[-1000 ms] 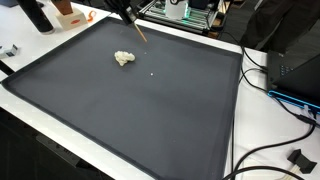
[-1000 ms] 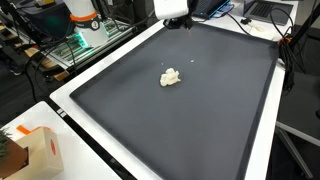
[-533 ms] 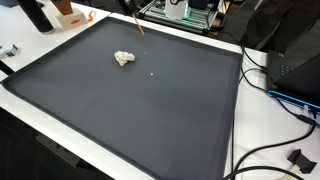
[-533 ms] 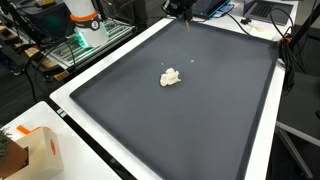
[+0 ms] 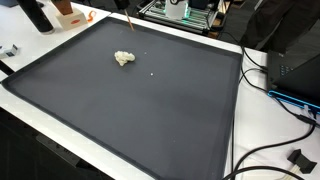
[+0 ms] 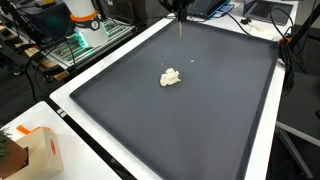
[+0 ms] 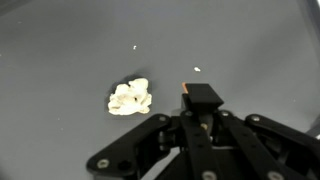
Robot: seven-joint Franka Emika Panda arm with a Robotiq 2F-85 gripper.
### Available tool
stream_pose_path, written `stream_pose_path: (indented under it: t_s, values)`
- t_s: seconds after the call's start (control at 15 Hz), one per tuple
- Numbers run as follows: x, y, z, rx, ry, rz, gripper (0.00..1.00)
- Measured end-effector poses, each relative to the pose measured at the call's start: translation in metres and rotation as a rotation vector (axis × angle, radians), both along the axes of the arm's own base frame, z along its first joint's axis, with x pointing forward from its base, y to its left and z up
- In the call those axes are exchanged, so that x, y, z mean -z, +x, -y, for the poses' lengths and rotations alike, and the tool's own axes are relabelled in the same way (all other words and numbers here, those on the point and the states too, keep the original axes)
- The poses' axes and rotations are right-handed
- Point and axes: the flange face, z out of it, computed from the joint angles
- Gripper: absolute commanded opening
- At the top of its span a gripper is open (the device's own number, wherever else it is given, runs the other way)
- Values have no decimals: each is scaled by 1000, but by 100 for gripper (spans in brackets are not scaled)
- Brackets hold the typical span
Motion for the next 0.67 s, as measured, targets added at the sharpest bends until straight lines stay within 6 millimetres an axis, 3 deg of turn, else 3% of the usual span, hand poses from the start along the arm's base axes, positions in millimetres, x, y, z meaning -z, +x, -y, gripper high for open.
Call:
stream_pose_path:
  t_s: [0.2, 0.27, 0.67]
  values:
    - [-3, 1, -2, -9, -77, -7, 3]
    - [-4, 2, -2, -21, -98, -6, 13]
    - [-6, 3, -4, -53, -143, -3, 13]
